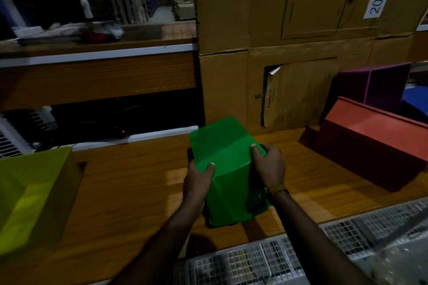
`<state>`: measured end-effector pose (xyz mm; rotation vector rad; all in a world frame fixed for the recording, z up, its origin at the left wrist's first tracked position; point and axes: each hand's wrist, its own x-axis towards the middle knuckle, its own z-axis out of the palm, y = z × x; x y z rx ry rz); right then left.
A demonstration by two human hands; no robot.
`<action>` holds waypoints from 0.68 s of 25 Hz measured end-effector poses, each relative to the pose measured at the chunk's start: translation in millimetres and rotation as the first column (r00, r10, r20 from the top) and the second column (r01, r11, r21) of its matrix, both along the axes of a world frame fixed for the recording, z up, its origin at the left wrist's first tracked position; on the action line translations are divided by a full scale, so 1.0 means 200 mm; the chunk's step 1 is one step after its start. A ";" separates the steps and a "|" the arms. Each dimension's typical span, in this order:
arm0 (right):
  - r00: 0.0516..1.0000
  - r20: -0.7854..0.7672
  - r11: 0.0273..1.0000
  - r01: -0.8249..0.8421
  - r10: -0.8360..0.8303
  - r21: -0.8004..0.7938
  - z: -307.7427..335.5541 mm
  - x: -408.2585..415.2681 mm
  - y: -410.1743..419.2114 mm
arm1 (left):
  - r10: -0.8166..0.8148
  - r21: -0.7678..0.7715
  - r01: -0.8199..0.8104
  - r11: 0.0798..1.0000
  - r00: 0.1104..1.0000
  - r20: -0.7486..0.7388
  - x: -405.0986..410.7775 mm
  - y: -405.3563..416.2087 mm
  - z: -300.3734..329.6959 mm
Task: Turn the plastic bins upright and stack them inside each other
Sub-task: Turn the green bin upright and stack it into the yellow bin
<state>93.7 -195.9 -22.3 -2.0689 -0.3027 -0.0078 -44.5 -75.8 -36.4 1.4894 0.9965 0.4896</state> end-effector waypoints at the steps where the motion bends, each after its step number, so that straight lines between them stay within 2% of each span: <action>1: 1.000 -0.009 1.000 -0.017 0.017 0.007 0.01 -0.07 0.03 | 0.019 -0.010 -0.019 1.000 1.000 0.003 -0.07 0.04 0.01; 6: 0.976 -0.066 0.977 -0.206 0.210 0.061 0.01 -0.44 0.14 | 0.049 -0.035 -0.047 0.998 0.997 0.057 -0.45 0.21 -0.02; 10: 0.926 -0.104 0.924 -0.344 0.363 0.167 -0.05 -0.66 0.22 | 0.036 0.012 -0.038 0.999 0.988 0.151 -0.73 0.33 -0.04; 14: 0.939 -0.071 0.932 -0.320 0.336 0.171 -0.22 -0.88 0.34 | 0.057 0.140 -0.092 0.986 0.970 0.237 -0.94 0.41 -0.03; 17: 0.955 -0.012 0.933 -0.288 0.297 0.216 -0.37 -1.01 0.38 | 0.111 0.182 -0.155 0.971 0.967 0.230 -1.05 0.42 -0.08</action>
